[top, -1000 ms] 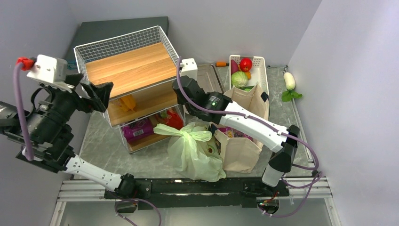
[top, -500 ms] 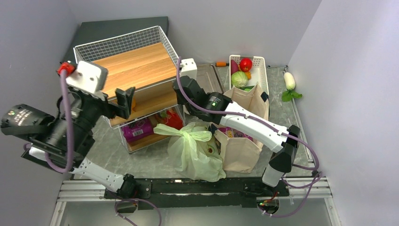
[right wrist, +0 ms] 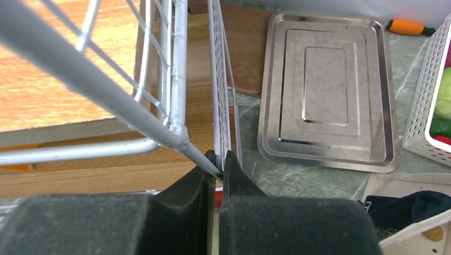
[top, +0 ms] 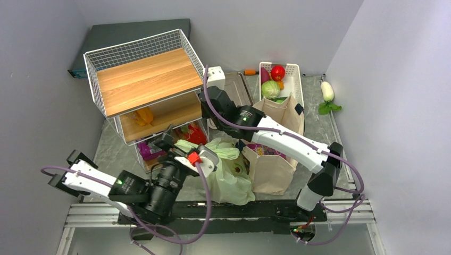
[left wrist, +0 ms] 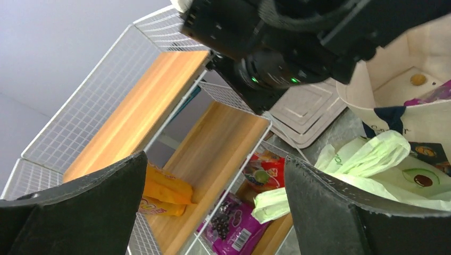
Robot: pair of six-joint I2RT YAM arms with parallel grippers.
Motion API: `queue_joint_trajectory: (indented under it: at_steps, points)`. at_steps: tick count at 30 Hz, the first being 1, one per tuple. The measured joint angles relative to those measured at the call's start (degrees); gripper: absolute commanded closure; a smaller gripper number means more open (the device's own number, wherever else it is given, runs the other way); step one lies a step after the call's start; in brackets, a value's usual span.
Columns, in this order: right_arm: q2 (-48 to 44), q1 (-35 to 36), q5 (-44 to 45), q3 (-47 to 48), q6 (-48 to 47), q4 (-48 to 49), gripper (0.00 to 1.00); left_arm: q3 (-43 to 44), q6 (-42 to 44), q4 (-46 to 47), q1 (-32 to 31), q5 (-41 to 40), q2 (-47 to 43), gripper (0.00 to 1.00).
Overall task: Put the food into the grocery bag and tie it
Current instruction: Pick up the snack from the shelf.
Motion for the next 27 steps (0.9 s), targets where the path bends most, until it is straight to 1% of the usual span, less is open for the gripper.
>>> queue_joint_trajectory:
  at_steps: [2,4,7,11,14,16,17,19,20,22,23,24,25,27]
  points:
    - [-0.2,-0.1,-0.3,-0.3,-0.3,0.3,1.0,-2.5,4.2,6.7,0.3,0.0,1.6,0.01]
    - [-0.6,-0.2,-0.7,-1.0,-0.4,0.9,1.0,-5.6,6.5,11.9,1.6,0.1,2.0,0.01]
    - [-1.4,-0.7,-1.2,-2.3,-0.5,2.3,1.0,-10.3,6.1,16.9,4.6,0.0,1.6,0.02]
    - [-2.8,-1.7,-3.8,-4.5,-0.9,4.3,1.0,-17.6,-0.2,19.3,9.7,0.0,0.4,0.06]
    - [-3.3,-2.2,-5.4,-5.4,-1.5,5.3,1.0,-22.9,-6.5,20.0,13.6,0.0,-1.2,0.05]
    - [-3.6,-2.5,-6.3,-5.6,-1.9,5.4,0.92,-25.6,-9.9,20.4,16.5,-0.1,-2.1,0.05]
    - [-3.6,-2.6,-6.7,-5.6,-2.0,5.4,0.86,-26.5,-11.0,20.6,17.8,-0.1,-2.3,0.05]
    - [-3.7,-2.7,-7.1,-5.6,-1.7,5.4,0.68,-27.0,-11.8,20.8,19.5,-0.1,-2.4,0.02]
    - [-3.8,-2.8,-7.8,-5.6,-0.8,5.4,0.57,-26.8,-11.7,20.8,19.8,-0.1,-2.3,0.01]
    - [-4.3,-3.3,-8.9,-6.4,0.4,3.4,0.41,-25.4,-10.1,21.0,19.8,-0.1,-1.9,0.01]
    - [-4.5,-3.5,-9.1,-6.6,1.0,2.7,0.34,-23.8,-8.6,21.0,19.7,-0.1,-1.5,0.01]
    - [-4.8,-3.7,-9.7,-7.0,0.9,1.4,0.29,-22.1,-7.3,21.0,19.4,-0.1,-1.0,0.01]
    - [-5.2,-3.9,-10.0,-7.2,0.9,-0.1,0.27,-20.0,-5.9,20.9,18.9,-0.1,-0.7,0.01]
    - [-6.0,-4.1,-10.4,-7.4,0.2,-2.9,0.25,-15.5,-3.4,20.9,17.1,-0.1,-0.5,0.01]
